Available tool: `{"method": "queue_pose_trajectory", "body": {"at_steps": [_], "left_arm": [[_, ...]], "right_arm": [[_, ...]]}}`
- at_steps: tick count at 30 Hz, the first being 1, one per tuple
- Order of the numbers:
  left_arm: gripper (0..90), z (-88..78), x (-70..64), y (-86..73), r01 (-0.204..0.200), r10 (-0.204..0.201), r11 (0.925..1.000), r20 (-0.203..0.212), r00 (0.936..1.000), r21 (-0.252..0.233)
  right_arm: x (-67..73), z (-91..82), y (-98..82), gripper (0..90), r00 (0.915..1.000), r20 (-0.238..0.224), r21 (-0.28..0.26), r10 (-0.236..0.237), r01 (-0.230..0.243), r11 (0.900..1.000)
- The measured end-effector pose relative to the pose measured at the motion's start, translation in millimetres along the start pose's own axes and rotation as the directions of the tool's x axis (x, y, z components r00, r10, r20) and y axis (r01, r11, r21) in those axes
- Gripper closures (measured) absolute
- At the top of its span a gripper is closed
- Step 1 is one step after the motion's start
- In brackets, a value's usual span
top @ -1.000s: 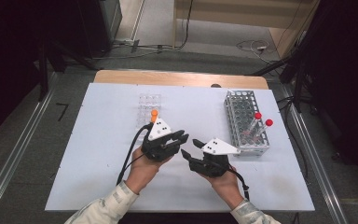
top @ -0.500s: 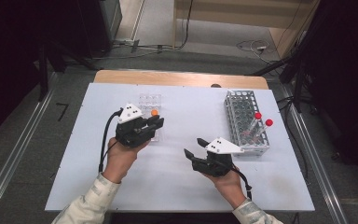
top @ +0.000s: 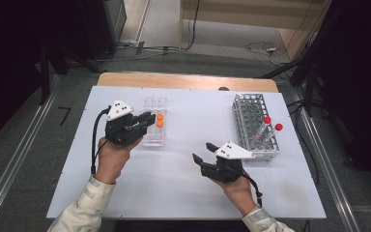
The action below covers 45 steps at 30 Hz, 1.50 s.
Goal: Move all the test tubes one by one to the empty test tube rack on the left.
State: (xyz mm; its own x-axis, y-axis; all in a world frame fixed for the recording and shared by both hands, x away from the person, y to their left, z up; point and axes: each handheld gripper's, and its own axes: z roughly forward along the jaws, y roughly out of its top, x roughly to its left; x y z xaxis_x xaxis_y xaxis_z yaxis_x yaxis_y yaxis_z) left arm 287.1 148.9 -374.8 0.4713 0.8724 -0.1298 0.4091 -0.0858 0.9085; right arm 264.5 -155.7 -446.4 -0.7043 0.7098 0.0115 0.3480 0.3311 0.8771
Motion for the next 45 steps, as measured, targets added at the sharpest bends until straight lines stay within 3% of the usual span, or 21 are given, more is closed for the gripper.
{"method": "queue_pose_trajectory", "body": {"at_steps": [13, 32, 39, 45], "left_arm": [[76.4, 4.0, 7.3, -0.9, 0.001, -0.005, 0.9991, -0.092, 0.9958, -0.042], [76.4, 18.7, 4.5, -10.1, -0.021, 0.017, 0.9993, -0.12, 0.9926, -0.032], [76.3, 27.0, -0.9, -18.4, -0.061, 0.061, 0.9981, -0.143, 0.9878, 0.001], [75.9, 32.7, -2.6, -27.5, -0.069, 0.073, 0.9972, -0.155, 0.9852, 0.027]], "right_arm": [[0.4, 0.6, 0.0, 37.3, 1.0, 0.0, 0.001, 0.001, -0.001, 1.0], [-0.6, 0.0, -0.8, 37.5, 1.0, 0.001, 0.005, 0.002, -0.002, 1.0], [0.0, -0.1, -1.0, 37.5, 1.0, 0.0, 0.006, 0.004, -0.004, 1.0], [-0.5, -0.3, -1.7, 37.5, 1.0, -0.001, 0.006, 0.003, -0.003, 1.0]]}}
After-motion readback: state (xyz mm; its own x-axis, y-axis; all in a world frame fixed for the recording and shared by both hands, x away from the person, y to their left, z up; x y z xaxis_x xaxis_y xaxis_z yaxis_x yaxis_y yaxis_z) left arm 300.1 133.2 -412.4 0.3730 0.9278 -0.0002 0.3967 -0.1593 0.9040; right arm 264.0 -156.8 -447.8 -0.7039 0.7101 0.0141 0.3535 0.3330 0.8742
